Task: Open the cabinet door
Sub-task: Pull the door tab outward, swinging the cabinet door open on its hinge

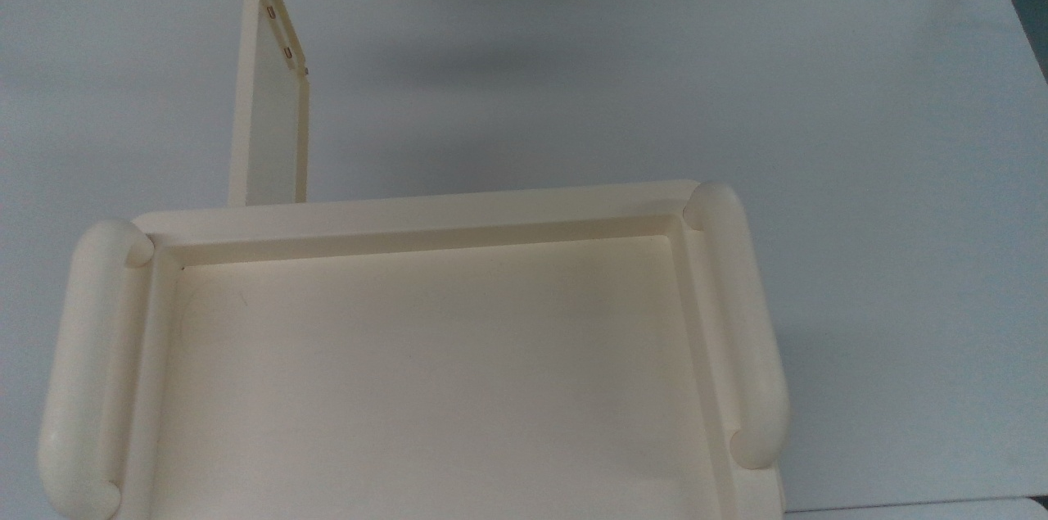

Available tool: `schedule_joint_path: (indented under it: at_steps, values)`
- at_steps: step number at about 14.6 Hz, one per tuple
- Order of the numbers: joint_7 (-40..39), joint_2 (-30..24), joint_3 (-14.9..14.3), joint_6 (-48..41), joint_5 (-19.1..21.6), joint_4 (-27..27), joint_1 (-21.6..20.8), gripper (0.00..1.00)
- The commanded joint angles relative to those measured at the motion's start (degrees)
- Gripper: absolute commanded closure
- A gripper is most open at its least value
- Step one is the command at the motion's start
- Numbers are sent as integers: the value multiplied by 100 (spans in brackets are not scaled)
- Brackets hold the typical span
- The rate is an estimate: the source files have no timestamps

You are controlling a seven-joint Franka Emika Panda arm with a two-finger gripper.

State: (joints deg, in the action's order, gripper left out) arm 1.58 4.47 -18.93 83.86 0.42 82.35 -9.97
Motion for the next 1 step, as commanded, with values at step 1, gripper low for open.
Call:
schedule_joint_path:
  at_steps: [1]
  values:
    - [70, -60, 12, 113, -50, 36, 144, 0]
